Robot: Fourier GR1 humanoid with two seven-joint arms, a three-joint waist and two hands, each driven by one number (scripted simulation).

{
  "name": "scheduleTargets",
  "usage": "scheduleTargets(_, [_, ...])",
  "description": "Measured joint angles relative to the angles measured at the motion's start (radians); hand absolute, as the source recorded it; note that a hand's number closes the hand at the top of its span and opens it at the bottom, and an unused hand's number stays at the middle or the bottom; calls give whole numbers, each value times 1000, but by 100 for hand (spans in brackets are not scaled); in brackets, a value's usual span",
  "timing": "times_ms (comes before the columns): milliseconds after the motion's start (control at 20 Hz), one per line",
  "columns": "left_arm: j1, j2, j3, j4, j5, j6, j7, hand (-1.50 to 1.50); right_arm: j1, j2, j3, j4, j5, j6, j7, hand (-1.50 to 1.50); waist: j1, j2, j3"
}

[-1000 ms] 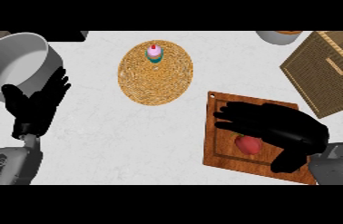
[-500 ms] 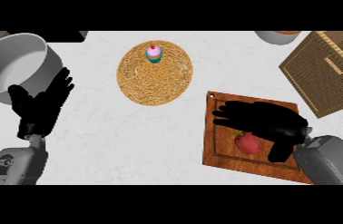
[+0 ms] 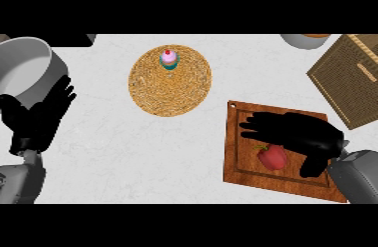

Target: Pick the bell pepper from the cutting board and place it in the basket

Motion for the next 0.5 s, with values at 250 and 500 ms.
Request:
scheduleTargets(250, [-24,-15,5,8,-19,6,12,0,12,-7,13,9,1,-23,-33,-150,-1,0,0])
scheduleTargets(500, [-9,-32,7,-5,-41,-1,6,0,10,5,16,46,43,-62,-54,-150,1,0,0])
